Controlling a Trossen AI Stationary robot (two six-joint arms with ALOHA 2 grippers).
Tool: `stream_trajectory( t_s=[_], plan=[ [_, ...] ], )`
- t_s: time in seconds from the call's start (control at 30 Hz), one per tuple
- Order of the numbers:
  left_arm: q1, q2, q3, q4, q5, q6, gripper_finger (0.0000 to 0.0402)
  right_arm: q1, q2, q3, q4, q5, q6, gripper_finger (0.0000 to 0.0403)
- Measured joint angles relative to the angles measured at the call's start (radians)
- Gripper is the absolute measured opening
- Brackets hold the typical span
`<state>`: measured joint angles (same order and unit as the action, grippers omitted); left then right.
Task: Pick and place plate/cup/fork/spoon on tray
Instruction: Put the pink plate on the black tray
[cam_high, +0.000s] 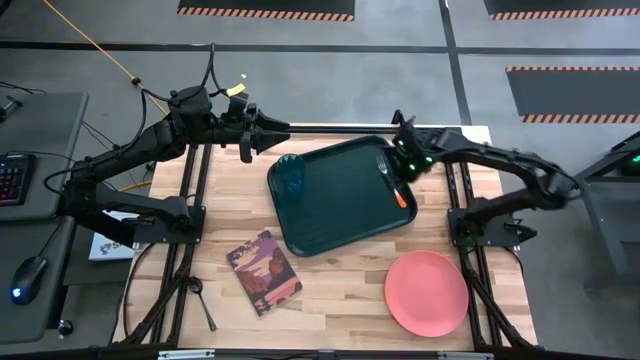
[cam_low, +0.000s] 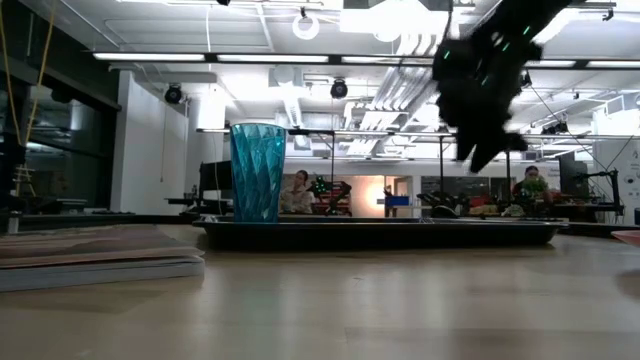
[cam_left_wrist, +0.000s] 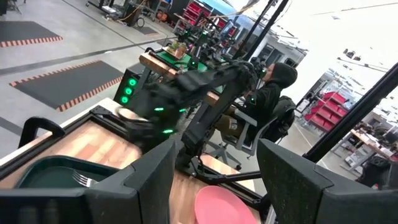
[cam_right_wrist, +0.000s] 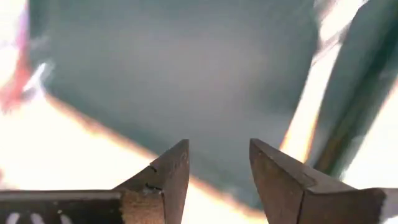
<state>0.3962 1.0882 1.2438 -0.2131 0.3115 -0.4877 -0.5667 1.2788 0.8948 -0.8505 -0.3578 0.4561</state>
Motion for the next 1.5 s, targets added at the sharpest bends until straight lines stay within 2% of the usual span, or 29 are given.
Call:
stream_trajectory(
  t_s=[0.07,0.2,0.3,0.43,0.57,0.7,0.87,1.1,1.3,1.5],
  plan=[
    [0.0,0.0,0.0,0.0,0.0,0.0,0.0216,0.07,-0.075,0.001,-0.123,-0.074,-0.001,0.0158],
    [0.0,0.0,0.0,0.0,0.0,0.0,0.0216,0.255,-0.168,-0.025,-0.324,-0.063,0.061,0.0158],
    [0.0,0.0,0.0,0.0,0.0,0.0,0.0216,0.383,-0.204,-0.111,-0.322,-0.061,0.164,0.0158],
    [0.0,0.0,0.0,0.0,0.0,0.0,0.0216,0.5,-0.208,-0.261,-0.262,-0.062,0.197,0.0158],
    [0.0,0.0,0.0,0.0,0.0,0.0,0.0216,0.542,-0.205,-0.371,-0.151,-0.057,0.225,0.0158],
    [0.0,0.0,0.0,0.0,0.0,-0.008,0.0216,0.563,-0.205,-0.424,-0.068,-0.07,0.268,0.0158],
    [0.0,0.0,0.0,0.0,0.0,-0.009,0.0216,0.606,-0.205,-0.444,-0.005,-0.097,0.27,0.0158],
    [0.0,0.0,0.0,0.0,0.0,-0.008,0.0216,0.655,-0.205,-0.453,0.009,-0.031,0.304,0.0158],
    [0.0,0.0,0.0,0.0,0.0,-0.008,0.0216,0.697,-0.203,-0.453,0.049,-0.039,0.307,0.0158],
    [0.0,0.0,0.0,0.0,0.0,-0.008,0.0216,0.736,-0.135,-0.453,0.085,-0.038,0.324,0.0158]
  ],
)
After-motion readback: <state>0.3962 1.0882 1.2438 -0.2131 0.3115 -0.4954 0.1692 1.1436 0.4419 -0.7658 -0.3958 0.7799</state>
